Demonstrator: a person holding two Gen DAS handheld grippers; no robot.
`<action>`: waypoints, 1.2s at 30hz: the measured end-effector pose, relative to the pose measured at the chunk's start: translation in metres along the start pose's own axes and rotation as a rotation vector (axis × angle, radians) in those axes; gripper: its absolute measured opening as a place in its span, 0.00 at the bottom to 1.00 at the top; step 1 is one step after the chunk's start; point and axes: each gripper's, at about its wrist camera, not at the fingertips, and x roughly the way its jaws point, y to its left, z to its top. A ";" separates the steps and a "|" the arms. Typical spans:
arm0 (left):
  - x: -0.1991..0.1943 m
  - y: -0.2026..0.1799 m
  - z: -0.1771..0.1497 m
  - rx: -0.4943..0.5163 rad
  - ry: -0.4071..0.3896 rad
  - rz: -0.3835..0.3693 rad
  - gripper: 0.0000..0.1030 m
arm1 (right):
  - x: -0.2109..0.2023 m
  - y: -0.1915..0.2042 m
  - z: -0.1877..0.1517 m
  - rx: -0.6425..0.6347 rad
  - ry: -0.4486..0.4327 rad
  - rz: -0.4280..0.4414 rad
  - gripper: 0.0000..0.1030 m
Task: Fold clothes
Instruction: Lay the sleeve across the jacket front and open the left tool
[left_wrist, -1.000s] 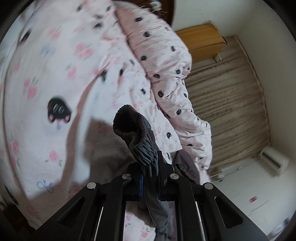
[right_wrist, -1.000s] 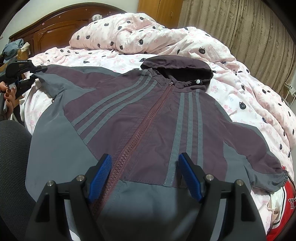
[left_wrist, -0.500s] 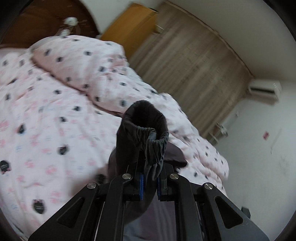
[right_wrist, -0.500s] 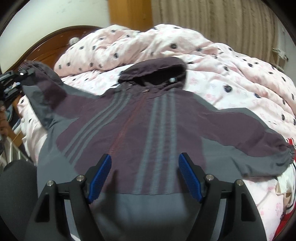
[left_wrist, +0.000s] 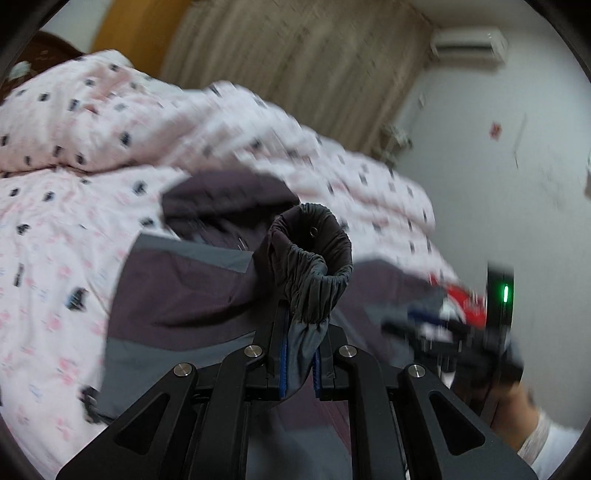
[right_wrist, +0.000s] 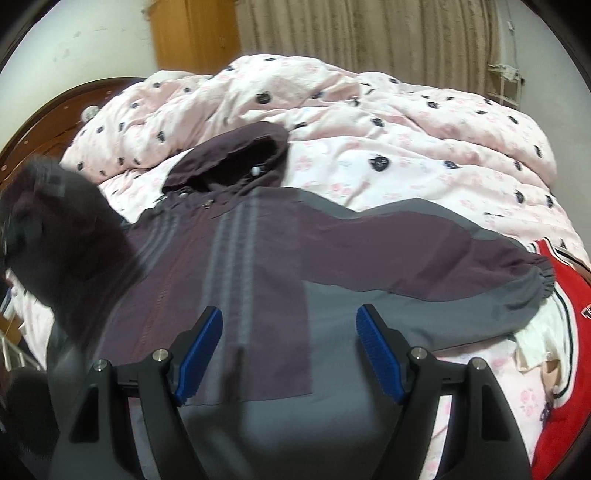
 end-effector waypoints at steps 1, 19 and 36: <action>0.006 -0.006 -0.007 0.016 0.032 -0.004 0.08 | 0.001 -0.003 0.000 0.012 0.003 -0.005 0.74; 0.046 -0.051 -0.062 0.177 0.260 0.018 0.49 | 0.011 0.000 -0.002 -0.002 0.034 -0.015 0.74; 0.010 -0.046 -0.028 0.112 0.037 0.024 0.53 | 0.000 -0.027 0.009 0.094 0.004 -0.004 0.74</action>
